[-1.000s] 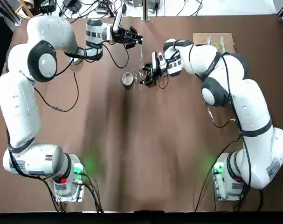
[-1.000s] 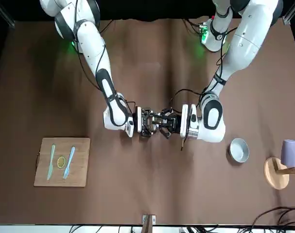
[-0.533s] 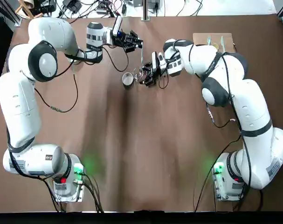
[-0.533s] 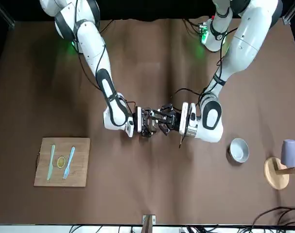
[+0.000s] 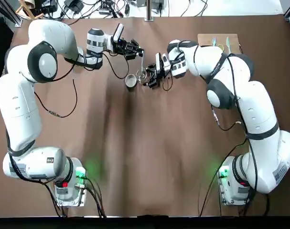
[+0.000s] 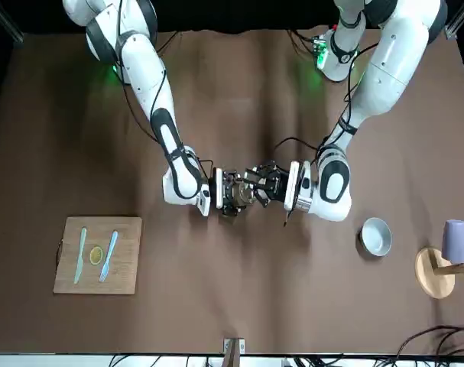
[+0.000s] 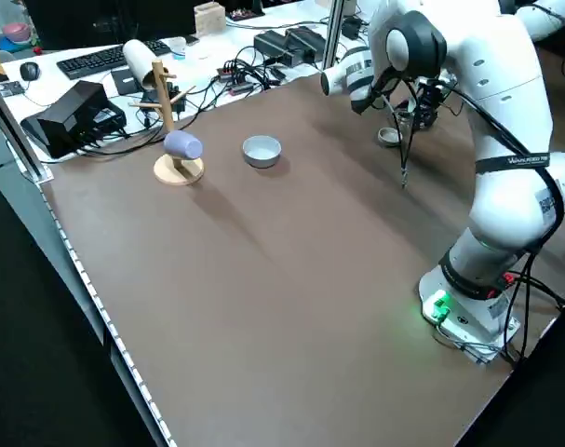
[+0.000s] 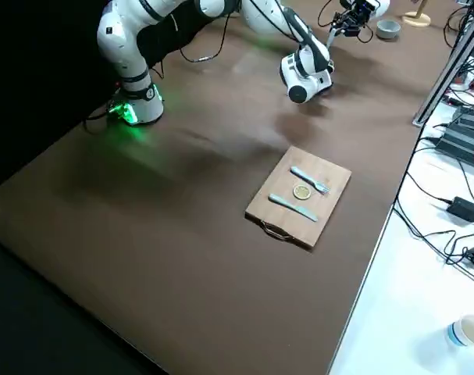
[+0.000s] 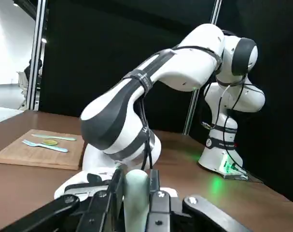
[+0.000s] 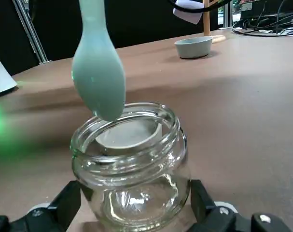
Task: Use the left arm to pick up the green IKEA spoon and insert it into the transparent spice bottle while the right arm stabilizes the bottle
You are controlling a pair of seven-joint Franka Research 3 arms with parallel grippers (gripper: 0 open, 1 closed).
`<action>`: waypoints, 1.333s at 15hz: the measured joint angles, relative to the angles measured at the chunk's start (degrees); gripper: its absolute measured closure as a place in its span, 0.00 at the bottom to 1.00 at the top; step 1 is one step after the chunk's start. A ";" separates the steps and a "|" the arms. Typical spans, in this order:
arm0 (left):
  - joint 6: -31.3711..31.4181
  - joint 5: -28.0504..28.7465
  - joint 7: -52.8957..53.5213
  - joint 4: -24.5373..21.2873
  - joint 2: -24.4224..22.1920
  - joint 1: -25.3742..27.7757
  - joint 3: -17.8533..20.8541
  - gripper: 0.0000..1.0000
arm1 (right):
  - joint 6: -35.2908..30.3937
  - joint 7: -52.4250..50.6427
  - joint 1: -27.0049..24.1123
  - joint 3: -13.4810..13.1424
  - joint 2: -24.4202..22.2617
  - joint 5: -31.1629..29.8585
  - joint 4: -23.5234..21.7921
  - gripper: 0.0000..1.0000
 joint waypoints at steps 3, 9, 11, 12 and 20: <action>-0.01 0.48 0.00 -0.14 0.01 -0.02 0.00 0.75 | 0.00 0.12 0.00 0.00 0.00 0.05 0.00 0.00; 0.04 0.59 0.69 -0.39 0.49 -0.24 0.56 0.75 | -0.02 0.22 0.00 0.00 0.01 0.14 0.00 0.00; 0.09 0.60 1.55 -0.40 1.18 -0.28 0.69 0.75 | -0.02 0.22 0.00 -0.01 0.01 0.15 0.00 0.00; 0.11 0.60 2.34 -0.40 1.64 -0.30 0.70 0.75 | -0.02 0.22 0.00 -0.01 0.01 0.16 0.00 0.00; 1.23 0.67 3.00 0.47 2.66 -0.50 0.79 0.29 | -0.03 0.23 0.00 -0.02 0.02 0.25 0.00 0.00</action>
